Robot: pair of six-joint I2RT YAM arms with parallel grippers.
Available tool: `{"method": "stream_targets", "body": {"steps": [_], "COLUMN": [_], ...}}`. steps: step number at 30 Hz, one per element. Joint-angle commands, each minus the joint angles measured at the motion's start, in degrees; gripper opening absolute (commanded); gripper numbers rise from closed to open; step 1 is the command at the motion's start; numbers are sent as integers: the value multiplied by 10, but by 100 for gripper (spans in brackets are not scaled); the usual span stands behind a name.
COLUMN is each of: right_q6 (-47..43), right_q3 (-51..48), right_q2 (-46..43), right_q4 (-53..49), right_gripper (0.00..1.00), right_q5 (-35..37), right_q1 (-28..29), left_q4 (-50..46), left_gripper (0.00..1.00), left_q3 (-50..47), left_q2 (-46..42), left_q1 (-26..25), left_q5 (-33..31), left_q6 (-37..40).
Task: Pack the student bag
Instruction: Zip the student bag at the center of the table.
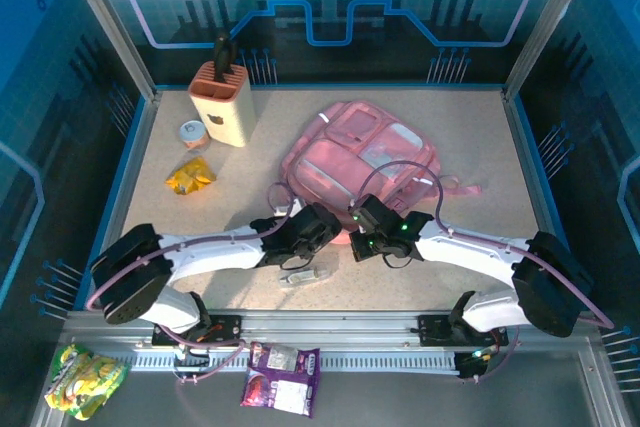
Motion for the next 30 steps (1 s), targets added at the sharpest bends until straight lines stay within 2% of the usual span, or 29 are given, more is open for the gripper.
{"method": "stream_targets", "body": {"steps": [1, 6, 12, 14, 18, 20, 23, 27, 30], "right_q6": [0, -3, -6, -9, -8, -7, -9, -1, -2], "right_q3": [-12, -13, -13, -11, -10, -8, -3, 0, 6], "right_q2": [-13, -8, -6, -4, 1, 3, 9, 11, 15], "right_q4": [8, 16, 17, 15, 17, 17, 8, -8, -31], "right_gripper": [0, 0, 0, 0, 0, 0, 0, 0, 0], "right_q5": [-11, -19, -17, -17, -16, -15, -1, 12, 35], "right_q1": [-3, -5, -4, -5, -4, -5, -7, -14, -24], "left_q4": [4, 1, 2, 21, 27, 19, 28, 42, 44], "left_gripper": [63, 57, 60, 65, 64, 60, 45, 16, 1], "left_q3": [36, 38, 56, 50, 57, 67, 65, 40, 22], "left_q2": [33, 69, 82, 79, 83, 92, 98, 84, 63], "left_q1": [-5, -7, -13, -14, -14, -14, -14, -13, -7], "left_q5": [-27, -51, -54, -62, -70, -74, -76, -91, -98], "left_q6": [-48, -80, -95, -101, -99, -100, -99, -98, -85]}}
